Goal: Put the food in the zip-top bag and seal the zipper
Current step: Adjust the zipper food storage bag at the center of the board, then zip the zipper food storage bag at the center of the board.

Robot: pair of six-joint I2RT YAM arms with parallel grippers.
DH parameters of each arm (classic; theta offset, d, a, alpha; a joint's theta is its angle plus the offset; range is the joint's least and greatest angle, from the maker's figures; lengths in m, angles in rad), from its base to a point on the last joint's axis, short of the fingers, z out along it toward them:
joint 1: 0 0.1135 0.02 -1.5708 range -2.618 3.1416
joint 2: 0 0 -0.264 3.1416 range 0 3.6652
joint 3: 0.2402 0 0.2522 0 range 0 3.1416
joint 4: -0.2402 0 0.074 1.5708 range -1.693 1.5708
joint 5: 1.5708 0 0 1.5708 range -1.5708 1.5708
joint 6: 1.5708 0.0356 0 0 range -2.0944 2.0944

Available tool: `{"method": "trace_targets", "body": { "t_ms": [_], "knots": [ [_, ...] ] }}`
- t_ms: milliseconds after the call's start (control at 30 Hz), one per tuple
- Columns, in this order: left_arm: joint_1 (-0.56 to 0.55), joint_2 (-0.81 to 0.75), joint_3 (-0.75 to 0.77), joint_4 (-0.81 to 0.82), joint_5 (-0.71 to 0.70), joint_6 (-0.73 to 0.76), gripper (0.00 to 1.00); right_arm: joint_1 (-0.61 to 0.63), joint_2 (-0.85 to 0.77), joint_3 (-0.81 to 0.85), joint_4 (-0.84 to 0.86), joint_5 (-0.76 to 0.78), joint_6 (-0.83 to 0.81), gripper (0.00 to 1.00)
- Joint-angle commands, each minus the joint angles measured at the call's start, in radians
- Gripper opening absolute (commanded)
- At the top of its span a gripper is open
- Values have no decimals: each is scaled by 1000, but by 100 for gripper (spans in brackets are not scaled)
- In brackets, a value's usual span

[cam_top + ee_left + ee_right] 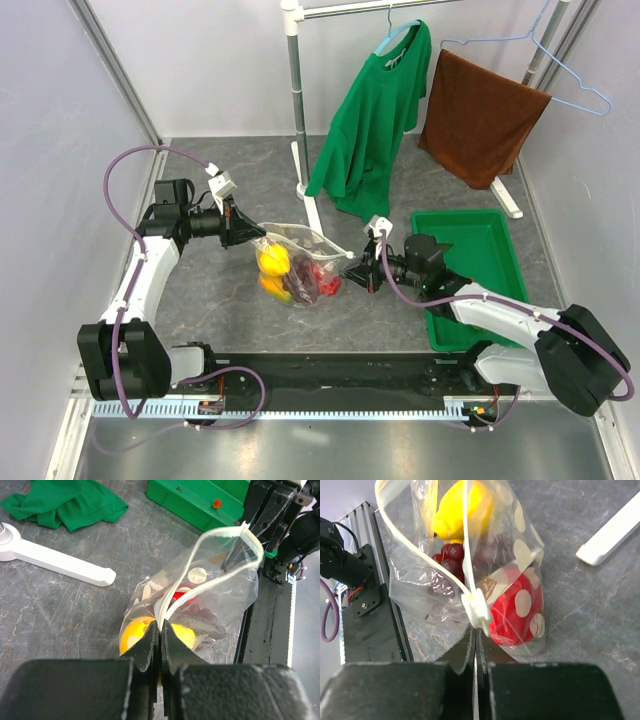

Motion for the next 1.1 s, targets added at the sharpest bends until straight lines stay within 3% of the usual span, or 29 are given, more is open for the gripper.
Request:
{"method": "trace_targets", "body": {
  "t_ms": [0, 267, 367, 400, 433, 467, 567, 633, 800, 1067],
  "knots": [
    [9, -7, 0, 14, 35, -2, 2, 0, -59, 76, 6, -16, -10, 0],
    [12, -21, 55, -60, -20, 105, 2, -17, -267, 147, -299, 18, -112, 0],
    [13, -33, 91, -121, -28, 153, 2, -18, -270, 179, -388, 12, -148, 0],
    [12, -35, 97, -141, -15, 160, 2, -18, -260, 187, -403, 18, -159, 2],
    [12, -38, 97, -141, -14, 161, 2, -21, -247, 184, -419, 22, -161, 12],
    [10, -38, 95, -142, -12, 162, 2, -22, -238, 175, -411, 16, -159, 32],
    [12, -29, 92, -143, -14, 161, 2, -22, -258, 63, -249, 35, -89, 57],
    [12, -21, 91, -143, -9, 159, 2, -22, -255, -8, -139, 53, -61, 67],
    [10, -3, 88, -143, 2, 156, 2, -20, -142, -29, 12, 39, -34, 70],
    [12, 39, 94, -138, 18, 150, 2, -8, 35, 10, 205, 26, 11, 63]
  ]
}}
